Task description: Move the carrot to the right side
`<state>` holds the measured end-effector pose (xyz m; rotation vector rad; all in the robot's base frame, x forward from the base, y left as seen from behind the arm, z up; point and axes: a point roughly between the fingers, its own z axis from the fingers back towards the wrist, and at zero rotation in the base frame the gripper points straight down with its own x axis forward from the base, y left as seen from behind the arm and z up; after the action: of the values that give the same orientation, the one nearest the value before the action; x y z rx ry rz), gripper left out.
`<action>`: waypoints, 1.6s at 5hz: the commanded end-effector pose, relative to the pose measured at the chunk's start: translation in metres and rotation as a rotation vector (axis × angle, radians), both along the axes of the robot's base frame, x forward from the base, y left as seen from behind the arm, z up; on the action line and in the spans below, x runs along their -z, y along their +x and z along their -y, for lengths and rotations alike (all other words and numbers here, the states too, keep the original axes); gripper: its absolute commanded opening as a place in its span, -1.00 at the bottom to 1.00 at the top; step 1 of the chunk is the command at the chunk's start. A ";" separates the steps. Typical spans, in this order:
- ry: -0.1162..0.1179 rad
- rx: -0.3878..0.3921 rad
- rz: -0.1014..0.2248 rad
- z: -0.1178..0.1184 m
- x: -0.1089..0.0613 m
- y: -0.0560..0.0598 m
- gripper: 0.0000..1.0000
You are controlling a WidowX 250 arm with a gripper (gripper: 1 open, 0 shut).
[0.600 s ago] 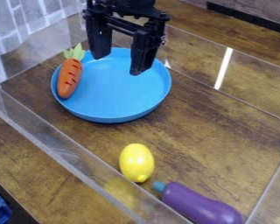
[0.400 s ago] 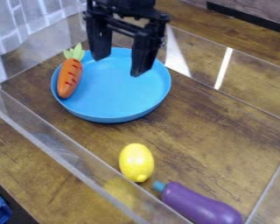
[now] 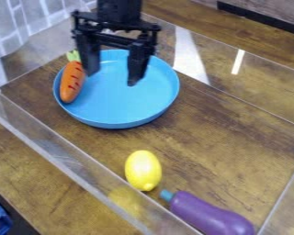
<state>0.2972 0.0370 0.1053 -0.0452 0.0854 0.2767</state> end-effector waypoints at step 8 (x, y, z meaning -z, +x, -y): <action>-0.088 -0.245 0.165 -0.083 0.027 0.020 1.00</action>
<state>0.3119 0.1103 0.0607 -0.1787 -0.0029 0.5052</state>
